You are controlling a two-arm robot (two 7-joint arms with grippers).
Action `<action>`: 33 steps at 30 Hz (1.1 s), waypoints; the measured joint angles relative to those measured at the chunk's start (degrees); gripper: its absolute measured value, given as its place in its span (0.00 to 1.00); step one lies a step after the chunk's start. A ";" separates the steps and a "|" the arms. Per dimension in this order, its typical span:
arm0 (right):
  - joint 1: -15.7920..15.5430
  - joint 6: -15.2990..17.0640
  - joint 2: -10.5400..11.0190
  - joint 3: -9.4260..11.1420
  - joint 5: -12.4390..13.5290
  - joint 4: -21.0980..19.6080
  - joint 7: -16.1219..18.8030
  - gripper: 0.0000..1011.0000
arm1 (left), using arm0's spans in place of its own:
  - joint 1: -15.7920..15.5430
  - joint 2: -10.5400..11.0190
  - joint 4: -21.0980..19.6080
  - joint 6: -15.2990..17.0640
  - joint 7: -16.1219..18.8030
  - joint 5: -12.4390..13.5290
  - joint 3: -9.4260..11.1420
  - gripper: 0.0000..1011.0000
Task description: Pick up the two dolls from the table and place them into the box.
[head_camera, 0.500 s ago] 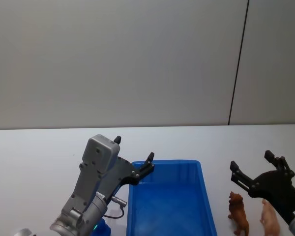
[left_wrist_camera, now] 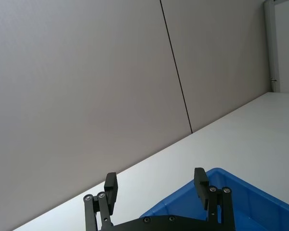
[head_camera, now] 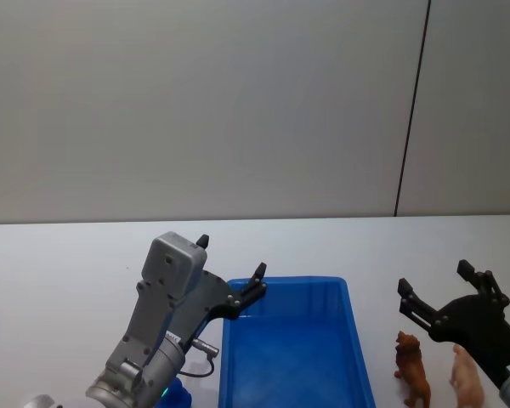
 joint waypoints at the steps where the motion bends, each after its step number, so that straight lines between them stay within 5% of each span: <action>1: 0.00 0.00 0.00 0.00 0.00 0.00 0.00 0.99 | 0.00 0.00 0.00 0.00 0.00 0.00 0.00 0.99; 25: -0.07 0.13 -0.04 0.01 -0.05 -0.03 -0.08 0.99 | 0.00 0.00 0.02 0.00 -0.01 -0.02 0.00 0.99; 33: -0.66 2.07 -0.37 -0.03 -0.30 -0.95 -2.44 0.99 | 0.00 0.00 0.02 0.00 0.00 -0.02 0.00 0.99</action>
